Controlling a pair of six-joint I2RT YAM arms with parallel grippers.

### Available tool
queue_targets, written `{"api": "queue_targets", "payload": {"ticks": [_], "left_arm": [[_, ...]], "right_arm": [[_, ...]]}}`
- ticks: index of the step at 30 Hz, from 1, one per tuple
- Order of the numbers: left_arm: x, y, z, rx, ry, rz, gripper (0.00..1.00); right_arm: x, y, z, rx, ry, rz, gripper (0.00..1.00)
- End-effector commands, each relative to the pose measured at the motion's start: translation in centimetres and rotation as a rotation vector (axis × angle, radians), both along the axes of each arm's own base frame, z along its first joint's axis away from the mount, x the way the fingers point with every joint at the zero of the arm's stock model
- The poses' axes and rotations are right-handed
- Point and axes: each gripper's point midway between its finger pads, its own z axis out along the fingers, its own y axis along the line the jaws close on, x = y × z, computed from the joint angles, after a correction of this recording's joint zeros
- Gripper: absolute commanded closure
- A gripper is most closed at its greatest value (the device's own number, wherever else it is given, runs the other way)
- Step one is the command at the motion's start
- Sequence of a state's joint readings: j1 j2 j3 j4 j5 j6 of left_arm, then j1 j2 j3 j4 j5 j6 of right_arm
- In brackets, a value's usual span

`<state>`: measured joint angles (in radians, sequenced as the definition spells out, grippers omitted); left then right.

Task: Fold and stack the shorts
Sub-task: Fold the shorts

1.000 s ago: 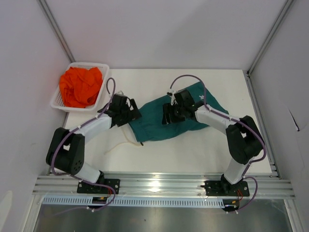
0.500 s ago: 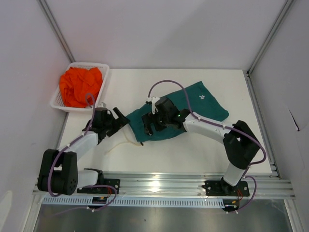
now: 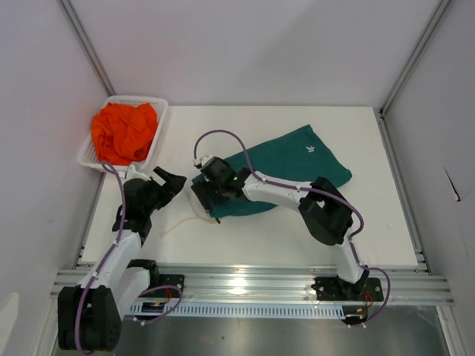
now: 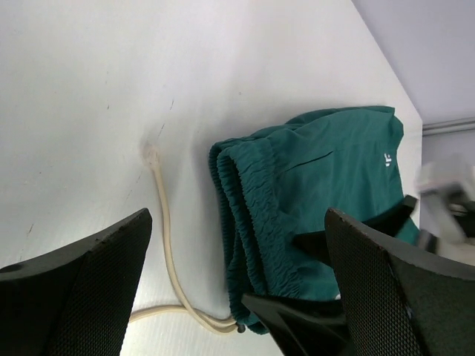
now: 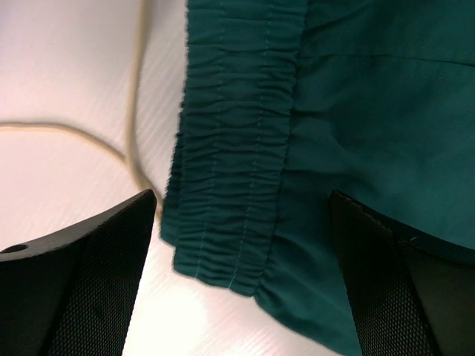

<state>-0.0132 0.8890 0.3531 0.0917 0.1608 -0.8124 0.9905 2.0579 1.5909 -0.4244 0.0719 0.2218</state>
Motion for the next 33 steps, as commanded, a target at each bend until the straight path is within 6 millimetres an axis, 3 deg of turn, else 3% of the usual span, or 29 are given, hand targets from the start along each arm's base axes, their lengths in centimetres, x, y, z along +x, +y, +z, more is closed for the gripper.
{"api": "queue_targets", "payload": {"ticks": [1,2,6,9,11,16,17,19,22,30,31,33], "left_arm": [[0.3,0.5,1.2,0.013,-0.049,0.016,0.01],[0.3,1.4,1.1,0.020,-0.043,0.045,0.01],[0.4,1.6,1.1,0.029,-0.043,0.046,0.01],[0.5,1.5,0.6,0.029,-0.029,0.039,0.01],[0.6,1.4,0.4,0.026,-0.023,0.034,0.01],[0.8,0.9,-0.2,0.014,-0.012,0.004,0.01],[0.9,0.8,-0.4,0.014,-0.005,-0.002,0.01],[1.0,0.5,-0.3,0.011,-0.009,-0.022,0.01],[1.2,0.2,-0.5,0.006,-0.005,-0.037,0.01],[1.9,-1.3,0.6,-0.027,-0.038,-0.106,0.01],[1.8,-2.7,0.7,-0.028,-0.038,-0.150,0.01],[1.9,-3.5,0.7,-0.028,-0.034,-0.171,0.01]], "right_arm": [[0.9,-0.2,-0.6,-0.065,-0.028,-0.006,0.01],[1.2,-0.1,-0.9,-0.076,-0.035,-0.013,0.00],[1.9,-0.8,-2.6,-0.157,-0.029,-0.048,0.01],[2.1,-0.9,-3.2,-0.153,-0.024,-0.072,0.11],[1.9,-0.6,-2.8,-0.113,-0.007,-0.061,0.25],[2.3,-0.9,-2.2,-0.088,-0.009,-0.097,0.41],[2.3,-0.8,-2.0,-0.083,-0.012,-0.098,0.39],[2.4,-0.7,-1.2,-0.070,-0.026,-0.100,0.17],[2.3,-0.6,0.0,-0.051,-0.044,-0.099,0.01],[2.9,-0.5,3.2,0.017,-0.090,-0.118,0.00],[3.0,-0.6,3.6,0.028,-0.094,-0.121,0.00],[3.0,-0.8,4.8,0.072,-0.100,-0.125,0.01]]}}
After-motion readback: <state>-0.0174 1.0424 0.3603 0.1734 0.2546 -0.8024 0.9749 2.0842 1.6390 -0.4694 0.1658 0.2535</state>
